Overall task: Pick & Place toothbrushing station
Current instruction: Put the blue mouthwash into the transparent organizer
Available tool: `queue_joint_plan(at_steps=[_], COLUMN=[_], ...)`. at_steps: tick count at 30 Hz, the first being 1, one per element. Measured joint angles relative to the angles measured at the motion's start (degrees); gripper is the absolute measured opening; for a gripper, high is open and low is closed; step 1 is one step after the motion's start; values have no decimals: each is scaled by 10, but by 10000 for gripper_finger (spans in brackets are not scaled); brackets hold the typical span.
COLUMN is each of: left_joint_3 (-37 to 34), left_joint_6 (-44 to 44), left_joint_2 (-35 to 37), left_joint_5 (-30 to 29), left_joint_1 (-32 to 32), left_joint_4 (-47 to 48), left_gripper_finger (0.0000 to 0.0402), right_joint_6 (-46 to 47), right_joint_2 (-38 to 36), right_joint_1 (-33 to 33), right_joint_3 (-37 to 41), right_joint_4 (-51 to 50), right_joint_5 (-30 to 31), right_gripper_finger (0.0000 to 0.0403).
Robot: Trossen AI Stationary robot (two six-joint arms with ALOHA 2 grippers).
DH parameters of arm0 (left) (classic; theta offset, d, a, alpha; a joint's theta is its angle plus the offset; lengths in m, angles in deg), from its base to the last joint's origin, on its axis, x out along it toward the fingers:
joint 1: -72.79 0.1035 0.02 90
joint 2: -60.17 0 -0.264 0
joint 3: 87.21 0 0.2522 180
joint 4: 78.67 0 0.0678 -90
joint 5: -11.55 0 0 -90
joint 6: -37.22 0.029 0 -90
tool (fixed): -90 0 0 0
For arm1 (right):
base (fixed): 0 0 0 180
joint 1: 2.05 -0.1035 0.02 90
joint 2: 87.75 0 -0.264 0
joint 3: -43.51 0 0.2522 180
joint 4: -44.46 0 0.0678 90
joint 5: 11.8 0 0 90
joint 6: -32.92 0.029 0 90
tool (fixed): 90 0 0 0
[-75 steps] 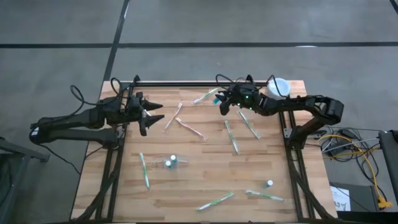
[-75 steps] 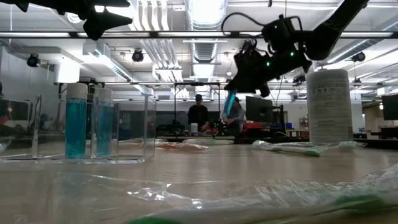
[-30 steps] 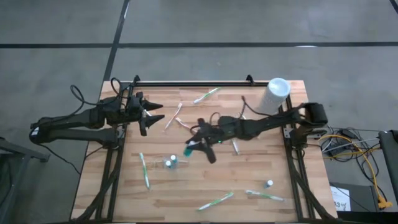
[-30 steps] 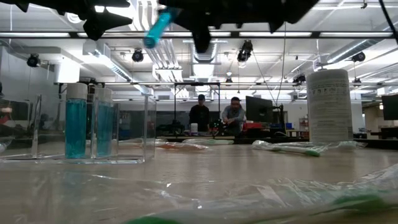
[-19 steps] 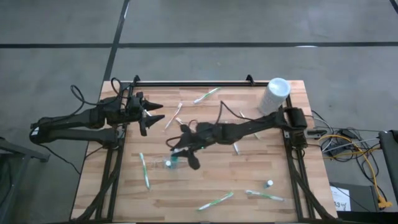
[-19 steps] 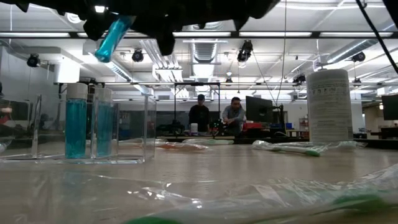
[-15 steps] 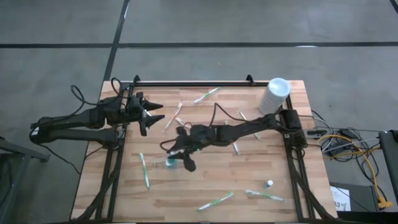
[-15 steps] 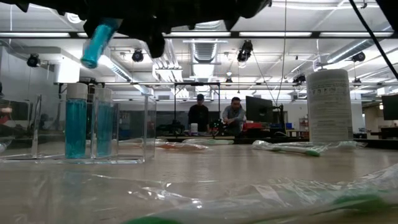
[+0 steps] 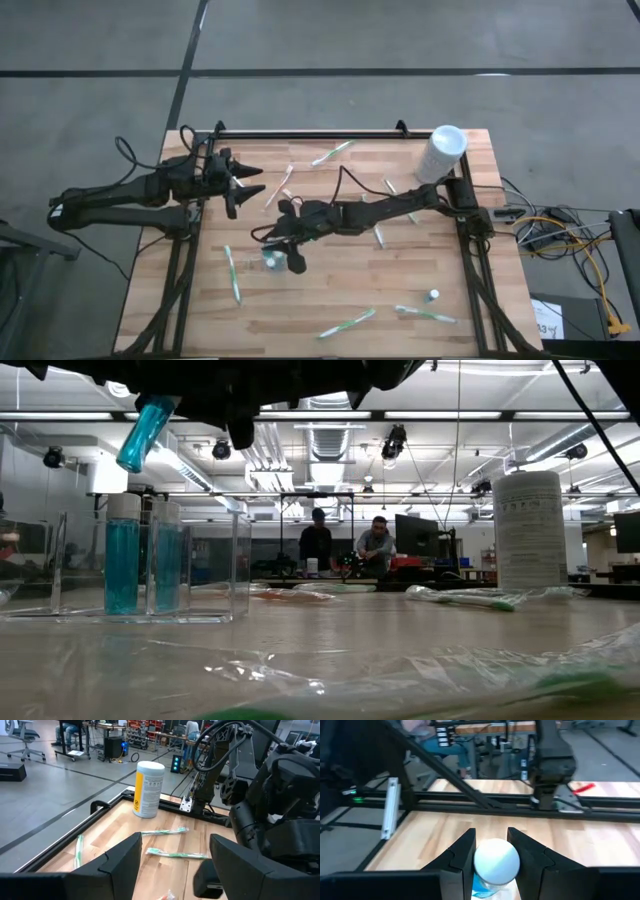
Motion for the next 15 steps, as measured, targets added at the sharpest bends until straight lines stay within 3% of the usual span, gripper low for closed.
queue_joint_plan(at_steps=[15], left_joint_3=[0], left_joint_6=[0], left_joint_2=[0], left_joint_5=[-1], left_joint_1=[0], left_joint_4=[0], left_gripper_finger=[239], right_joint_6=[-2], right_joint_2=[-2], right_joint_1=[-9], right_joint_3=[0], right_joint_4=[-86], right_joint_5=[2], right_gripper_finger=[98])
